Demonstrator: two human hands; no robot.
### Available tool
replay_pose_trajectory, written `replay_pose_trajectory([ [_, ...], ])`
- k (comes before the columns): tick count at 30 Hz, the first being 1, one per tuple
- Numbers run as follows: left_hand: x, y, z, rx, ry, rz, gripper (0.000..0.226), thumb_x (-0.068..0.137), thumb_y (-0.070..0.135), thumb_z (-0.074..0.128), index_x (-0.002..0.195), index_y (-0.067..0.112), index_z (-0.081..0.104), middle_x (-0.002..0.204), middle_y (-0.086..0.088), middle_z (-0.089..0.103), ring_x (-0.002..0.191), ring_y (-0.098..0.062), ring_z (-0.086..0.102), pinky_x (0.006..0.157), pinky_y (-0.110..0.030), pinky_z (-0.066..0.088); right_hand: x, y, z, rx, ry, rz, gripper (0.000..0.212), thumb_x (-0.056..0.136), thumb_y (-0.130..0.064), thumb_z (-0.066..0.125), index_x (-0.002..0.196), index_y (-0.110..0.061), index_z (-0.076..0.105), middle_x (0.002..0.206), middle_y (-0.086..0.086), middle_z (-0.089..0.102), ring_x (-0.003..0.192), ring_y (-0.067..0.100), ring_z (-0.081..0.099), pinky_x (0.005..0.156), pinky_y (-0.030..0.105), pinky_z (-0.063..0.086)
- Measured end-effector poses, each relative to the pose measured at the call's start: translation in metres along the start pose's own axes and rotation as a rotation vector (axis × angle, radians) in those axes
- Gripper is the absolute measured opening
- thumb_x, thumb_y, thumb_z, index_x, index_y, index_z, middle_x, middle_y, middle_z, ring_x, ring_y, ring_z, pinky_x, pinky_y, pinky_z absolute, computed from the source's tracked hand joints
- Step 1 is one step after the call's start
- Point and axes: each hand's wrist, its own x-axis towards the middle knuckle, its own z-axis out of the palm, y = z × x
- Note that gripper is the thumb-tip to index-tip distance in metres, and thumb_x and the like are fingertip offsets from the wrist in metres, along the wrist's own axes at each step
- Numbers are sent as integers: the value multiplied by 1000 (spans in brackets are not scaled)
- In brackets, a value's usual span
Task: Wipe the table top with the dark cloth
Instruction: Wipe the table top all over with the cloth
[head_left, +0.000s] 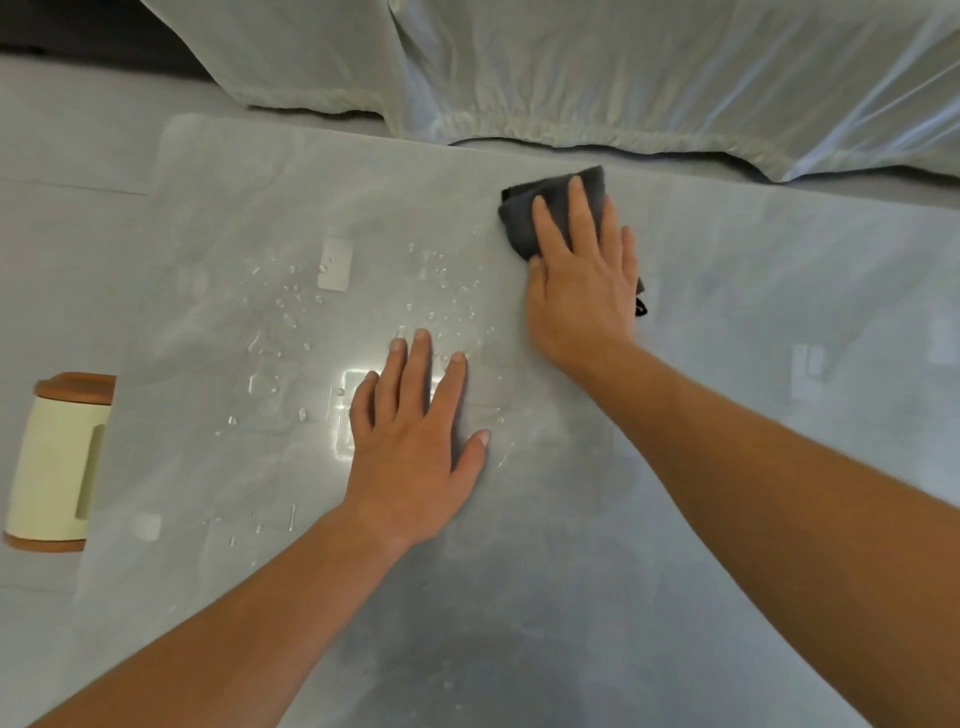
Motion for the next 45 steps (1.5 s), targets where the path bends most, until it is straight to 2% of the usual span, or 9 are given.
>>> replay_pose_trajectory([
  [3,0,-1,-2,-4,-12,6,71,96,56,31,158,27,13,167,-8,-8,152,-25,-16,120,-45,-4,-23,2,1,-47,-82,-210,55,101,-31,37,156,-27,31,168,3,15,154,33,10,125,51,6],
  [10,-1,-8,-10,-54,-37,49,69,97,52,24,158,24,9,166,-9,-10,151,-24,-18,121,-44,-4,39,-31,7,6,25,114,55,104,-32,31,159,-31,21,169,1,4,154,32,2,125,48,2],
  [14,-9,-16,-15,-44,-66,106,72,98,51,23,158,18,1,165,-10,-16,150,-22,-23,122,-41,-7,3,-33,10,-84,-69,-238,56,102,-35,32,157,-29,27,168,3,12,154,34,8,124,52,7],
  [17,-13,-29,-17,-11,-47,115,70,99,50,23,158,15,10,166,-14,-10,151,-25,-18,124,-46,-2,0,-13,1,-104,-187,-386,56,101,-39,28,157,-32,26,168,0,12,155,31,7,125,49,6],
  [23,-11,-48,-13,51,-42,97,66,98,48,22,157,17,19,166,-14,-2,153,-29,-9,122,-54,3,38,-36,4,0,-31,72,54,105,-34,30,159,-32,20,169,-3,2,155,29,-1,125,47,-2],
  [25,-12,-48,-11,62,-45,94,67,98,48,22,157,18,15,166,-13,-4,152,-29,-12,121,-55,2,22,-51,10,-20,-30,36,56,104,-34,30,159,-31,19,169,-1,3,155,31,0,125,49,-1],
  [30,-12,-46,-18,36,-55,93,68,98,51,19,157,19,11,166,-12,-10,151,-27,-18,122,-52,-4,-46,-35,12,-86,-186,-323,56,103,-38,31,158,-33,23,169,-3,8,155,28,3,125,50,2],
  [37,-35,-64,-22,65,-60,180,66,98,49,23,155,15,21,166,-18,-1,153,-30,-10,123,-50,-1,-56,-46,14,79,-43,68,53,105,-31,35,157,-32,26,169,-5,7,155,26,2,125,43,-4],
  [45,-60,-78,-11,92,-82,201,69,98,49,24,157,14,15,165,-18,-3,152,-31,-11,123,-52,6,-115,-21,19,-99,-182,-337,55,102,-39,33,156,-29,32,167,0,17,155,30,11,124,53,12],
])
